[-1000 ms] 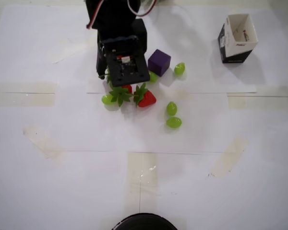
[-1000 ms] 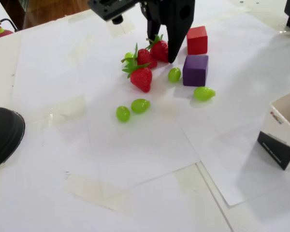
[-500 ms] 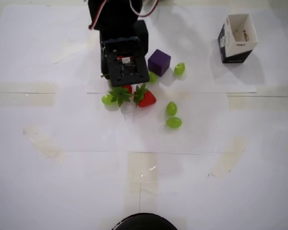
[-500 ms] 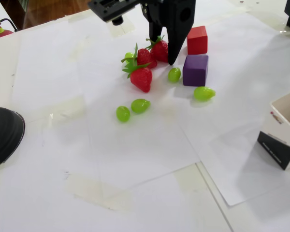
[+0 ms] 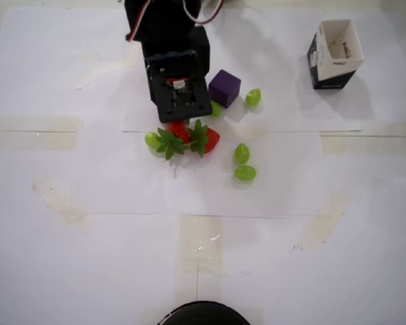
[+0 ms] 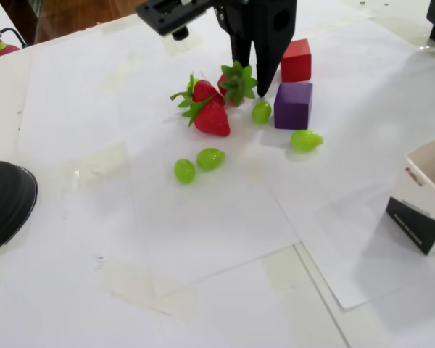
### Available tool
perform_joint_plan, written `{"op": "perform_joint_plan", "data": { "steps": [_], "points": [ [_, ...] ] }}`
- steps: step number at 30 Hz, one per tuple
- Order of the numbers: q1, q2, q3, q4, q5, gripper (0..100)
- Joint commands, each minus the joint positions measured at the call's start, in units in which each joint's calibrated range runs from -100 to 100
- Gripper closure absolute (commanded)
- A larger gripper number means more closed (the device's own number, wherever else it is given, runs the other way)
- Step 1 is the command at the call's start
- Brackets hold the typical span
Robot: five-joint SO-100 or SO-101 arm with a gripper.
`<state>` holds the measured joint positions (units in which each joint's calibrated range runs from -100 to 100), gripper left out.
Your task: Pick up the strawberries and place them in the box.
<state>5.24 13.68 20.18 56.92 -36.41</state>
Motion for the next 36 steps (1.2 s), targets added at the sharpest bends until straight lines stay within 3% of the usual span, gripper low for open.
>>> {"op": "perform_joint_plan", "data": {
  "steps": [1, 7, 15, 36],
  "points": [
    [-0.61, -5.59, -2.18, 0.84, 0.54, 74],
    [-2.08, -5.08, -3.73, -0.46, 0.15, 68],
    [-2.45, -3.7, -4.73, -4.22, -0.54, 67],
    [-3.55, -3.19, -1.91, -7.24, -2.83, 82]
  ]
}}
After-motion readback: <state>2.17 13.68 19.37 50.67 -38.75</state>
